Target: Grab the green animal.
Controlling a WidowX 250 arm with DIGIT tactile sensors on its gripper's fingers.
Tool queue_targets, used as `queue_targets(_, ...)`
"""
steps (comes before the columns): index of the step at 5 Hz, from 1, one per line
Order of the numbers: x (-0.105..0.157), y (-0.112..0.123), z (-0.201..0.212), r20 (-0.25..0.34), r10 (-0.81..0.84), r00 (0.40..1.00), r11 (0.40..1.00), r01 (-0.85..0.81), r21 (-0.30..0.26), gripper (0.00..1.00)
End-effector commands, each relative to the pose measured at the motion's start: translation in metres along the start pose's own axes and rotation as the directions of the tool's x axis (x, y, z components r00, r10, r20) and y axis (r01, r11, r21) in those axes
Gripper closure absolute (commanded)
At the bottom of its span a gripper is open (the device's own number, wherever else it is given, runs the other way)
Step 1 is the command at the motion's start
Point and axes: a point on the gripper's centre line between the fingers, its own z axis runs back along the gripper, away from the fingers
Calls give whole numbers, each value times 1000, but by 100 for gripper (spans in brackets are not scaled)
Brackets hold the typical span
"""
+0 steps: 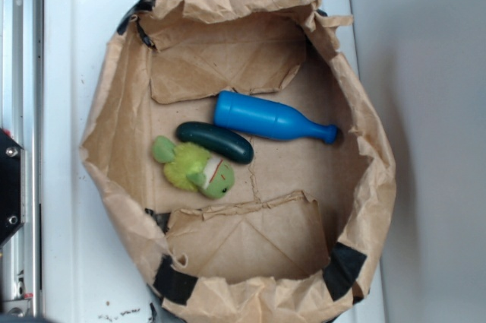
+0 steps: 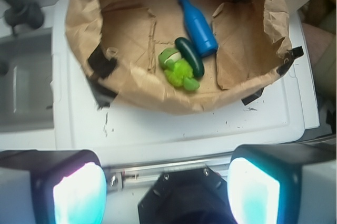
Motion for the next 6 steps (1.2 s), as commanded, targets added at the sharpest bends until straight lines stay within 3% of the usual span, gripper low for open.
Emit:
queue_targets(1,57,1,-27,-29,7,1000,999,-8,-31,0)
queue_targets(2,91,9,-47,-85,-12,996,995,3,-98,0)
queue_targets(3,119,18,-67,-71,-15,997,995,8,-102,0)
queue_targets(6,119,18,-67,-71,-15,997,995,8,-102,0)
